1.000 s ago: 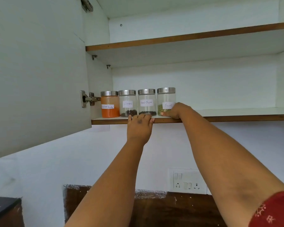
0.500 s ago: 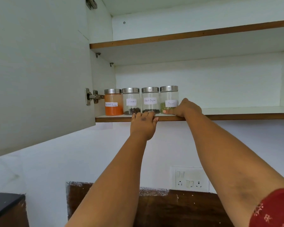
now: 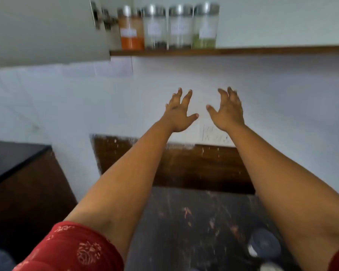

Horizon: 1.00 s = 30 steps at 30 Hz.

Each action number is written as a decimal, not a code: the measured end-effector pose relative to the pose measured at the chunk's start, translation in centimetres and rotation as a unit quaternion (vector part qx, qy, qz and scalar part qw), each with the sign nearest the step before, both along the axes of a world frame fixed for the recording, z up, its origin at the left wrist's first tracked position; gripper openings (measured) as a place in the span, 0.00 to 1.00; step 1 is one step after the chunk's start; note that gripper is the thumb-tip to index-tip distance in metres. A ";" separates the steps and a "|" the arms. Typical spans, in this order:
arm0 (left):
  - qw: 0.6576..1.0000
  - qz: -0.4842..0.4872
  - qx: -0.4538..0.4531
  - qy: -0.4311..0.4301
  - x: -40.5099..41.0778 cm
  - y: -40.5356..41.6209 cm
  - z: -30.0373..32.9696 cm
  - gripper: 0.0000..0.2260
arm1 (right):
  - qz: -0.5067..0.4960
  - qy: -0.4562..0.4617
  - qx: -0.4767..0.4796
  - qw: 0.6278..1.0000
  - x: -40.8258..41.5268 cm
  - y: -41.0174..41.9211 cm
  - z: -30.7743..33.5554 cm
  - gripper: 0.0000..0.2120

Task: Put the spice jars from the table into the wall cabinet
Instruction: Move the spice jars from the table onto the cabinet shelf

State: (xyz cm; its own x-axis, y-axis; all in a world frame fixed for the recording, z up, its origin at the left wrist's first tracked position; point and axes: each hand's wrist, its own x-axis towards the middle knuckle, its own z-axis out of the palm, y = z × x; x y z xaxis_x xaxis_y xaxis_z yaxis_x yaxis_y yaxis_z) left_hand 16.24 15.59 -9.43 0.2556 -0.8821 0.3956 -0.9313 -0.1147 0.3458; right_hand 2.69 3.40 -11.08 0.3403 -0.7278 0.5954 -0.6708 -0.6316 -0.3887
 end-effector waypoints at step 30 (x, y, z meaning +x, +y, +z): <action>0.705 0.254 0.179 0.637 -12.3 17.8 -36.8 0.24 | 0.213 0.142 0.529 0.809 -10.2 18.5 -34.5 0.34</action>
State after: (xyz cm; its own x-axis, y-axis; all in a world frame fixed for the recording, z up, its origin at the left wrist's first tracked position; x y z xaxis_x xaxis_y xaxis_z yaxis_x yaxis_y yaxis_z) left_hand 3.90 33.40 -46.23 0.5223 -0.5334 -0.6654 0.3027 -0.6135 0.7294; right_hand -7.47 21.91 -45.57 0.7074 -0.5599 -0.4314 -0.6380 -0.2431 -0.7307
